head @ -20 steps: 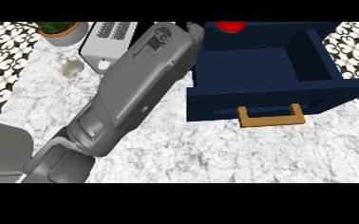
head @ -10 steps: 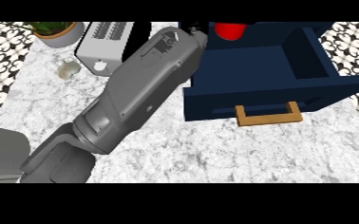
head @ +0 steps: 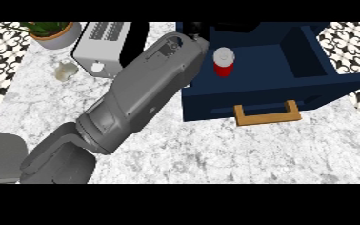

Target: Pick up the can, place it into the drawer and close the drawer

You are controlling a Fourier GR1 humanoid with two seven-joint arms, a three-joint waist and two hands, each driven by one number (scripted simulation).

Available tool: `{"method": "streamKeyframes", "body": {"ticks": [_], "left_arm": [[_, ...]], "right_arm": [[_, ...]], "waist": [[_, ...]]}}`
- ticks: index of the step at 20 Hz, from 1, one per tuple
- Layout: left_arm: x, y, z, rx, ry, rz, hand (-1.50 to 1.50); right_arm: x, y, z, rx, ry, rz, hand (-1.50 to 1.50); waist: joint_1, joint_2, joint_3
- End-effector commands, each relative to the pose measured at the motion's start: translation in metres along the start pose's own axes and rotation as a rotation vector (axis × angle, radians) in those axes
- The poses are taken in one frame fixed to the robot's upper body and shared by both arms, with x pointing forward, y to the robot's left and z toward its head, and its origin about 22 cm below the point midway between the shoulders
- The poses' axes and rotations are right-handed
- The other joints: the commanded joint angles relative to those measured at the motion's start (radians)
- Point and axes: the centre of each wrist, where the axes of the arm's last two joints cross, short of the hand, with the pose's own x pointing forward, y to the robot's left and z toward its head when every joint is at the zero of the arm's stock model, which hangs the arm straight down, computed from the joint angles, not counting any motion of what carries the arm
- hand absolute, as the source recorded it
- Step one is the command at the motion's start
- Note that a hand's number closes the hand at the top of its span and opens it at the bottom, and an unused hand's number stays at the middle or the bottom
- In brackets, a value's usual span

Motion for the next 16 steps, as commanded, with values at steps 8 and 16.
{"method": "streamKeyframes", "body": {"ticks": [8,16], "left_arm": [[-0.035,0.009,0.005,0.05,0.0,-0.023,-1.5],[-0.019,0.004,0.003,0.063,-0.025,0.045,-1.5]], "right_arm": [[-0.003,0.003,-0.007,-0.002,-0.005,0.0,-1.5],[0.031,0.007,-0.008,0.045,-0.152,0.2,-1.5]], "waist": [[-0.002,0.002,0.0],[-0.001,0.004,-0.001]]}}
